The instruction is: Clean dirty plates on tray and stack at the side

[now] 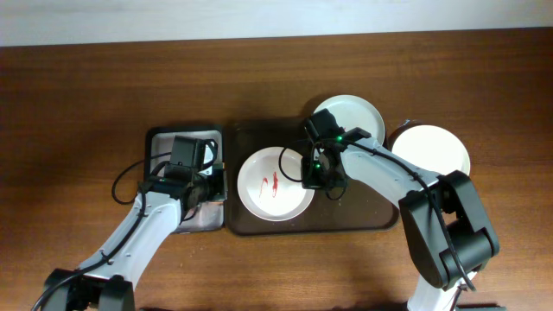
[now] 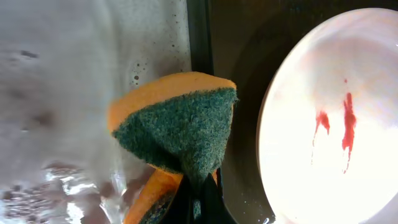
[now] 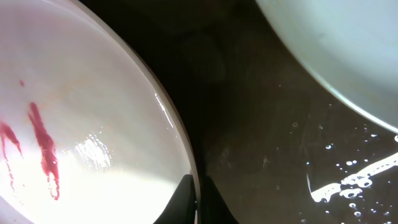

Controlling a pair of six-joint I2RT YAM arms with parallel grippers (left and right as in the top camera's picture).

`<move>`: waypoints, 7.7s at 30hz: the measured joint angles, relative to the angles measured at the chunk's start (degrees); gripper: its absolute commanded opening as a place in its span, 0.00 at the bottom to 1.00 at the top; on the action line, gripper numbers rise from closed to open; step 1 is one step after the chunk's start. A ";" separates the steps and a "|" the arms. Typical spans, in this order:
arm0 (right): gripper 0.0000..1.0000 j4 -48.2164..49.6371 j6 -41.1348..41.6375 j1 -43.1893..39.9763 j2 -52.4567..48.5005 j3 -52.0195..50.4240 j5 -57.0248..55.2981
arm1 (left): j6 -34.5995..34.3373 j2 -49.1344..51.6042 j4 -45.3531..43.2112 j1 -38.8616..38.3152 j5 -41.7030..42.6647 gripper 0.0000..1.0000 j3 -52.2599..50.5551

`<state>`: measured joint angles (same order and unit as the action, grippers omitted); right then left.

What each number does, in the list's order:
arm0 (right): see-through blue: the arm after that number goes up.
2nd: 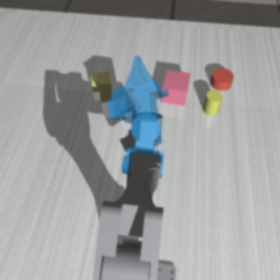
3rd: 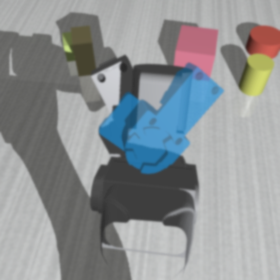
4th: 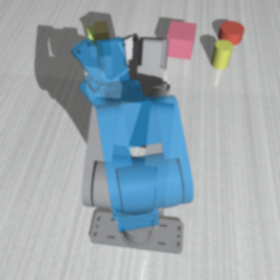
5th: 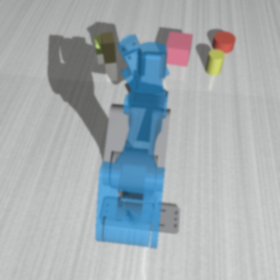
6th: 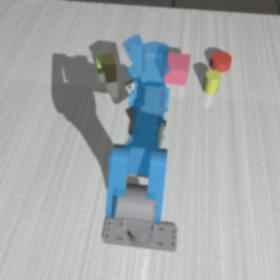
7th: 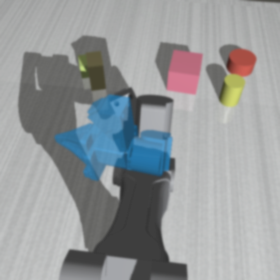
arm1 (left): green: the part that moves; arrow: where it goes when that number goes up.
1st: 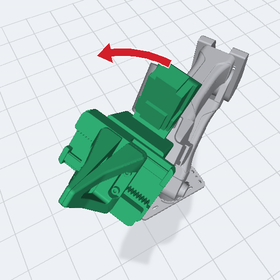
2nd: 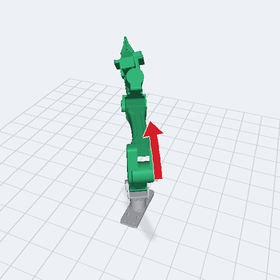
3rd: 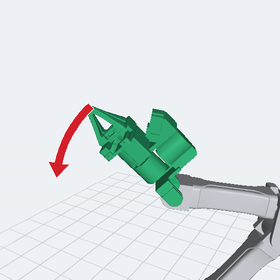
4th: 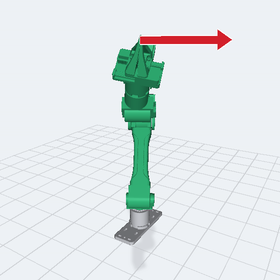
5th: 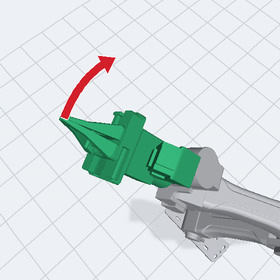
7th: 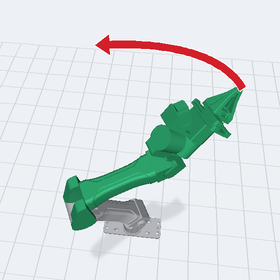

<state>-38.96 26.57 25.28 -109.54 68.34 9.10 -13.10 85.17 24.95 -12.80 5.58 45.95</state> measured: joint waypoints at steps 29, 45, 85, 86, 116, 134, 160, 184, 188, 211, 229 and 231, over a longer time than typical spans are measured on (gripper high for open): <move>0.04 -0.02 0.02 0.00 0.00 0.00 0.02 | -15.04 3.30 -7.39 -7.87 14.29 0.00 4.63; 0.04 -0.02 0.00 0.00 0.00 0.02 0.02 | -23.56 18.01 -18.56 -10.45 25.81 0.00 4.87; 0.04 -0.61 0.02 0.00 0.00 0.07 0.02 | -12.85 15.02 -15.04 -9.97 21.68 0.00 8.70; 0.04 -0.61 0.04 0.00 0.00 0.07 0.02 | -12.85 15.91 -15.30 -10.49 22.64 0.00 8.70; 0.04 -0.85 0.04 0.00 0.00 0.07 0.04 | -8.33 1.77 4.96 -5.90 2.89 0.00 10.84; 0.11 -1.29 0.00 0.00 0.00 0.00 -0.22 | -0.92 10.03 10.95 -0.20 -11.32 0.02 11.41; 0.11 -2.38 0.02 0.00 -0.02 0.00 -0.22 | -0.15 18.58 0.13 -0.20 -14.14 0.17 12.00; 0.11 -2.58 0.04 0.00 -0.02 0.00 -0.22 | 0.94 18.58 15.65 0.68 -7.45 0.00 16.52; 0.11 -2.60 0.00 0.00 -0.02 0.00 -0.22 | 1.36 18.69 18.56 1.29 -7.54 0.51 17.51; 0.11 -2.58 0.04 0.00 -0.02 0.00 -0.20 | 1.14 24.15 9.70 3.39 -5.29 0.00 21.75; 0.16 -1.92 0.20 -0.02 0.02 0.00 -0.07 | 1.31 17.35 22.88 3.41 -7.52 0.68 22.21; 0.16 -2.27 0.09 0.00 -0.04 -0.11 -0.42 | 1.31 17.35 23.93 3.39 -7.52 0.68 22.21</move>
<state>-41.23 26.65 25.28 -109.58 68.23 8.69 -11.79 102.52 48.88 -9.41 -1.93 68.16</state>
